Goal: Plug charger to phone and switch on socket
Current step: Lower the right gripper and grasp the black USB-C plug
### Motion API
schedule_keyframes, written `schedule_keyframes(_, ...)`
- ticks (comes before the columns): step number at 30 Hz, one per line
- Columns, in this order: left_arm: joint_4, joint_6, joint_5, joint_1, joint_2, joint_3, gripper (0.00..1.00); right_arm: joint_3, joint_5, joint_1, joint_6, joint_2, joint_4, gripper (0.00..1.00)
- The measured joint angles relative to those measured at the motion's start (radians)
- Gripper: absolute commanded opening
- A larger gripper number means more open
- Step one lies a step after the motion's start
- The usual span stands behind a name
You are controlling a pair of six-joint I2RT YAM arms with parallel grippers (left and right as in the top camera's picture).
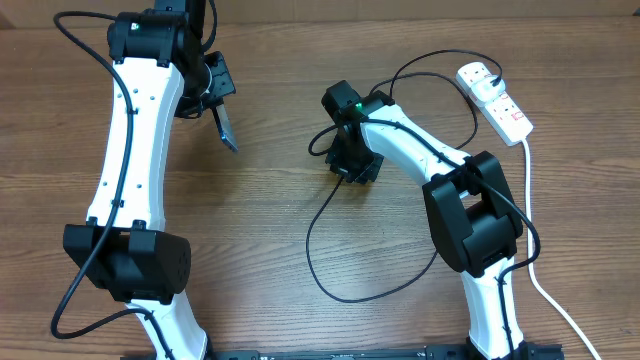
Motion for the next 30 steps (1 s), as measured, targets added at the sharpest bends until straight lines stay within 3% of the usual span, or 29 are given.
schedule_keyframes(11,0.000,0.000,0.000,0.000,0.000,0.000,0.04,0.000,0.030,0.000,-0.002,0.000,0.002,0.24)
schedule_keyframes(30,0.000,0.000,0.000,0.000,0.000,0.000,0.04,0.000,0.018,0.000,-0.003,0.004,0.003,0.23)
